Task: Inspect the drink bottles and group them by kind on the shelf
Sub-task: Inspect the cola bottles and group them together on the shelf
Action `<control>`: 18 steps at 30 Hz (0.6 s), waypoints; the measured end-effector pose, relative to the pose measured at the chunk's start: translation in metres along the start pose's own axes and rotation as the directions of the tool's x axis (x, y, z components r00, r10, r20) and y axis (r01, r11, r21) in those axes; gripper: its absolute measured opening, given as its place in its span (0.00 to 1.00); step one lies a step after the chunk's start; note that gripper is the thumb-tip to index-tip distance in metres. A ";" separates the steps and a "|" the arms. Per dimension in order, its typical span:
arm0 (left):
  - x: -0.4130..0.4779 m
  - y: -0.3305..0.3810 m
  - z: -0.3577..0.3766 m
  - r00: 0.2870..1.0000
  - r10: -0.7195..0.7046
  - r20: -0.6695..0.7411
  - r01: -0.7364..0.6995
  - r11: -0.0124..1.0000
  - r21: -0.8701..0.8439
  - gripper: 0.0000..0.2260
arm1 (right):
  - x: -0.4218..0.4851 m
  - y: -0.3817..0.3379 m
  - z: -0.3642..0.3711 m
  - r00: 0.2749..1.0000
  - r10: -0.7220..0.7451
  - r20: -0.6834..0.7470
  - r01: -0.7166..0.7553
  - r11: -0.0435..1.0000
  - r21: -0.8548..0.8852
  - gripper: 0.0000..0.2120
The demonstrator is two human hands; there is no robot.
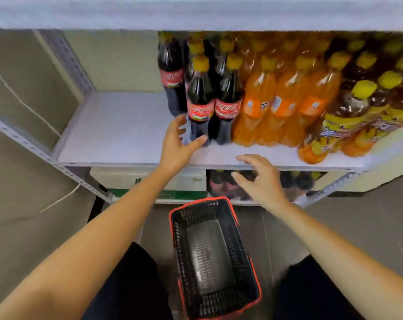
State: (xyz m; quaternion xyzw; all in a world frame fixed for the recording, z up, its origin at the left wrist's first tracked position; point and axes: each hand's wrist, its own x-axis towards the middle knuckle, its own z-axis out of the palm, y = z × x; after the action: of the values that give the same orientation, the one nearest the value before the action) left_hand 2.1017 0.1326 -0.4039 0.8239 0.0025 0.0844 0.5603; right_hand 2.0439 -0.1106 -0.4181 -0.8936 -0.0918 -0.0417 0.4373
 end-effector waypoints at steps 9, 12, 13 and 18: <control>0.022 -0.009 0.027 0.979 0.150 -0.136 -0.154 0.988 -0.019 0.25 | 0.008 0.045 0.020 0.982 -0.175 0.073 0.189 0.921 -0.340 0.27; -0.006 0.001 0.018 0.991 0.102 -0.090 -0.112 0.988 -0.103 0.21 | 0.002 0.034 0.013 0.986 -0.127 0.110 0.149 0.962 -0.230 0.27; -0.019 0.003 0.016 0.993 0.093 -0.071 -0.101 0.987 -0.123 0.19 | -0.002 0.031 0.012 0.987 -0.118 0.112 0.136 0.975 -0.174 0.27; -0.090 0.015 0.016 0.997 0.038 0.064 -0.018 0.958 -0.287 0.15 | -0.022 0.007 0.006 0.995 -0.051 0.087 0.023 0.955 0.297 0.24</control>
State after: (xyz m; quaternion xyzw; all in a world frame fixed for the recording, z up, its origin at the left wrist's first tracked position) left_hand 2.0140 0.1035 -0.4076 0.7367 -0.0409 0.0633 0.6720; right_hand 2.0240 -0.1127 -0.4309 -0.8174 -0.1342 0.0062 0.5602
